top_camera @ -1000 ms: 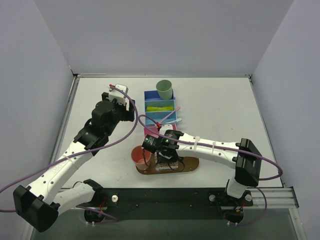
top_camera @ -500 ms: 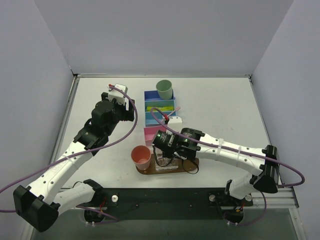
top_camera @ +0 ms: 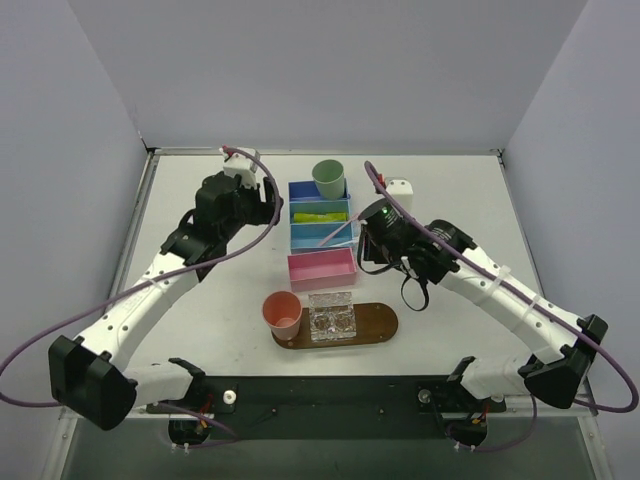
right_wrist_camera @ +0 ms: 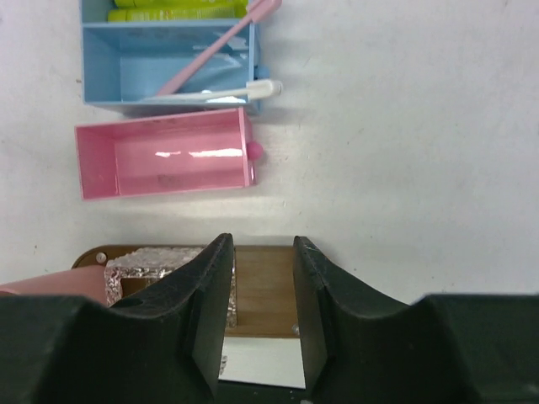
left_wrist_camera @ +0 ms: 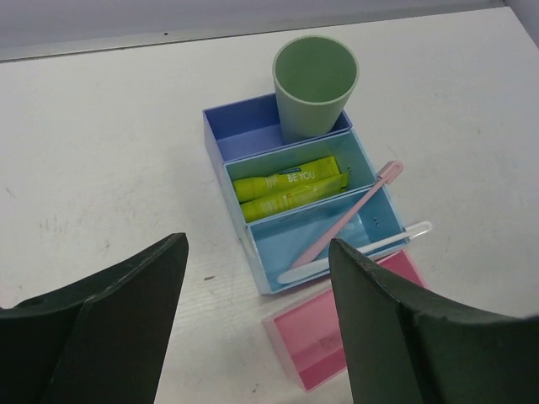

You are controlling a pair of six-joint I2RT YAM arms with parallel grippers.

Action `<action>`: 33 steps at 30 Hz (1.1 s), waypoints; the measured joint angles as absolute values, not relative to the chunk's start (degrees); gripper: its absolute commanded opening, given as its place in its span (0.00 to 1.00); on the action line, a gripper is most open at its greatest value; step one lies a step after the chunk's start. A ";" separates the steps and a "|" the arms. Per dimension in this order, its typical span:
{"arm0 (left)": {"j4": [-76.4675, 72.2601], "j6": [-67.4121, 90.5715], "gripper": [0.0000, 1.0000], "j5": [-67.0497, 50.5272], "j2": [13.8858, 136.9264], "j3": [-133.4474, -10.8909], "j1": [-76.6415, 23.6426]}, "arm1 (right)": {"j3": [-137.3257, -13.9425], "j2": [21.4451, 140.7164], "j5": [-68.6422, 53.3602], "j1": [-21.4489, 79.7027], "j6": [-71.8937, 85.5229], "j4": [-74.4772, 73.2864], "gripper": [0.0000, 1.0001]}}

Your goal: Prepare toiletry sets of a toothbrush and toothpaste on the tray

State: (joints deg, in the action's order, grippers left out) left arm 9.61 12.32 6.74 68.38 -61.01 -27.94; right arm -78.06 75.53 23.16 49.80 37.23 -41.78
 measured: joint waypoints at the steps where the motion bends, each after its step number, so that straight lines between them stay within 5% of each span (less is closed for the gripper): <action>1: 9.96 13.30 0.76 6.22 70.08 -62.54 -27.83 | -78.06 75.09 22.85 48.88 35.94 -40.80 0.31; 19: 13.72 31.42 0.67 2.13 104.42 -92.68 -27.66 | -63.20 57.39 16.88 45.45 27.07 -25.12 0.32; 33: 18.31 32.56 0.65 0.95 115.85 -102.78 -27.22 | -56.25 51.33 14.02 45.34 26.96 -23.38 0.32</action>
